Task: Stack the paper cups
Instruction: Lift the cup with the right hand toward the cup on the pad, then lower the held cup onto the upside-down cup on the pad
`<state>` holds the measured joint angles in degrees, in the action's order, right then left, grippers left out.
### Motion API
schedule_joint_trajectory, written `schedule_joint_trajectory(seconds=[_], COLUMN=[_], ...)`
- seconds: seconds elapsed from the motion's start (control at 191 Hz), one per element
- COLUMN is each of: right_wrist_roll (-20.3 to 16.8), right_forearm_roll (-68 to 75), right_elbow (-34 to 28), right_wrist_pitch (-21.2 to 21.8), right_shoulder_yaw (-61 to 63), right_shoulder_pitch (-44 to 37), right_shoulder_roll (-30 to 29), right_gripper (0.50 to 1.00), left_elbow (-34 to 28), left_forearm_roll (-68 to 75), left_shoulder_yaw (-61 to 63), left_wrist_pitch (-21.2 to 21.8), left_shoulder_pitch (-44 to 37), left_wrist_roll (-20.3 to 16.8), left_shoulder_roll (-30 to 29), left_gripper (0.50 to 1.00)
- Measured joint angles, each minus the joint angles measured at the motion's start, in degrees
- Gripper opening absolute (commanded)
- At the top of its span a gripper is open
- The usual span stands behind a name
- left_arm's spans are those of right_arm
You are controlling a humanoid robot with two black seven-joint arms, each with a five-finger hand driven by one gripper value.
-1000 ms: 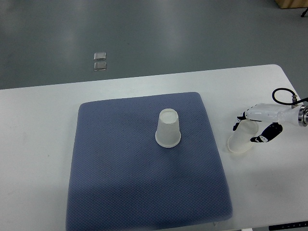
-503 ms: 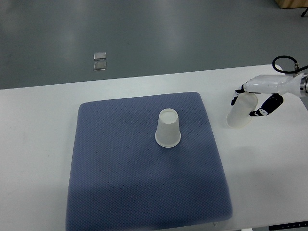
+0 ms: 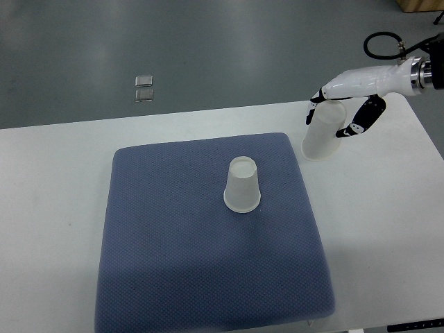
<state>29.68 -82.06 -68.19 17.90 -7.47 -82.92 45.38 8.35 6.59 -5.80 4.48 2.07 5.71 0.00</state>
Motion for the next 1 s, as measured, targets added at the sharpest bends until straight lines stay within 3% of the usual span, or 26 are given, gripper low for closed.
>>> schedule_joint_trajectory(seconds=[0.293,0.644,1.0], right_wrist_roll=[0.0,-0.1,-0.1], right_forearm_roll=[4.8,5.7,5.8], right_elbow=[-1.3,0.9,4.5], right_wrist_pitch=[6.1,6.4,6.4], right_shoulder_yaw=[0.0,-0.1,-0.1], right_shoulder_pitch=[-6.5,-7.3,-5.8], right_shoulder_roll=[-6.4,-15.4,-19.1], right_gripper=[0.65,0.652,0.656], left_elbow=[0.0,0.0,0.0], left_forearm_roll=[0.0,0.0,0.0], left_shoulder_yaw=[0.0,0.0,0.0], left_wrist_pitch=[0.0,0.0,0.0], left_shoulder_pitch=[0.0,0.0,0.0], left_wrist_roll=[0.0,0.0,0.0], left_shoulder_roll=[0.0,0.0,0.0], left_gripper=[1.0,1.0,1.0])
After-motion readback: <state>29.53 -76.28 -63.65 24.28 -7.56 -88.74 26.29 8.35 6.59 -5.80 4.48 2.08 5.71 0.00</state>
